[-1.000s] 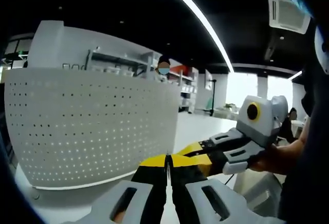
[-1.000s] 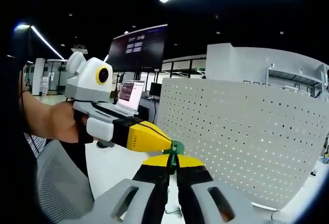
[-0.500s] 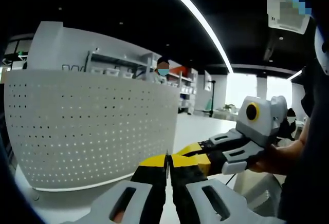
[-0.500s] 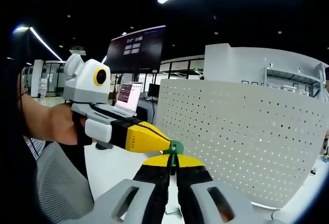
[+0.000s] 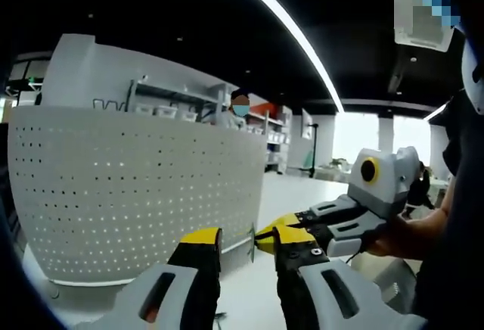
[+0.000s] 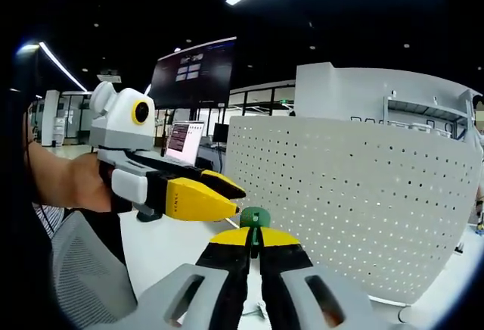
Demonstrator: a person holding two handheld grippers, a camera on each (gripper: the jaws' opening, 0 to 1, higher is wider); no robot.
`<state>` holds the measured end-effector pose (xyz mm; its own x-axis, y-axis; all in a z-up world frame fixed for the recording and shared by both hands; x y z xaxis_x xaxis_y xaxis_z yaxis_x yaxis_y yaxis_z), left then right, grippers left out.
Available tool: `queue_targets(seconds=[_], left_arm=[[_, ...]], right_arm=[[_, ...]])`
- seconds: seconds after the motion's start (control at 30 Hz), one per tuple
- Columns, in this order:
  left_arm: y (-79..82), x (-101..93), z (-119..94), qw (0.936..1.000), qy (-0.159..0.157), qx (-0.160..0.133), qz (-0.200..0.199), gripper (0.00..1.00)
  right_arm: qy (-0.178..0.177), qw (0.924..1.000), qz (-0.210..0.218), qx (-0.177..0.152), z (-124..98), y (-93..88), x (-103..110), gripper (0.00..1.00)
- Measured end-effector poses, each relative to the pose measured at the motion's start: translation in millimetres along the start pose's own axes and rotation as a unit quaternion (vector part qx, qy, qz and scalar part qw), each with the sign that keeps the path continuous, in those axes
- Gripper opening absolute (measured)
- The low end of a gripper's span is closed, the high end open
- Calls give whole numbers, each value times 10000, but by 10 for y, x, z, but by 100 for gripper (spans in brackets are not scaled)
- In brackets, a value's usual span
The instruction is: Insert the hook assembly into the mounting plate slot until the hook locks in place.
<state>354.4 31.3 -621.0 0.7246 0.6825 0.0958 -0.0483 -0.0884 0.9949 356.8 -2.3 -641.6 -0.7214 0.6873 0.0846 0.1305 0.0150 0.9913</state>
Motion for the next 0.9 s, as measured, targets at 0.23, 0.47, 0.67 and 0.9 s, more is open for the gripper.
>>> queue_targets(seconds=[0.23,0.47,0.67,0.9], left_arm=[[3,-13,-13,9999,7,-7,149,52],[-3,1,-26,9989,118,45,456,72],[-37,51,-59,9967,283,151,748,83],[-71,161,-154,9939,572,193,927,90]], right_arm=[[-24,10000,-1,-3,8,10,-23,2],[-60,10000,-8,-16,9,24,-43,2],[-105,9999,-5,-35,7,35,-62,2],[-167,9998,-9,-58,4,56,-97,2]])
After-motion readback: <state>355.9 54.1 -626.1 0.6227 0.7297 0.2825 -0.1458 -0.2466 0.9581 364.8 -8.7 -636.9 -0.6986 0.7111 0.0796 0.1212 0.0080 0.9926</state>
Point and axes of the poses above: the point that each gripper's makers call its tool centre point, and the gripper's own axes: z roughly forward along the fingers, x roughly to its left, y roughly out of its top, the point moved 1 cm from there along -z, roughly backward along the fingers, and after that the axes turned 12 degrees about z, right-handed, at the moved point
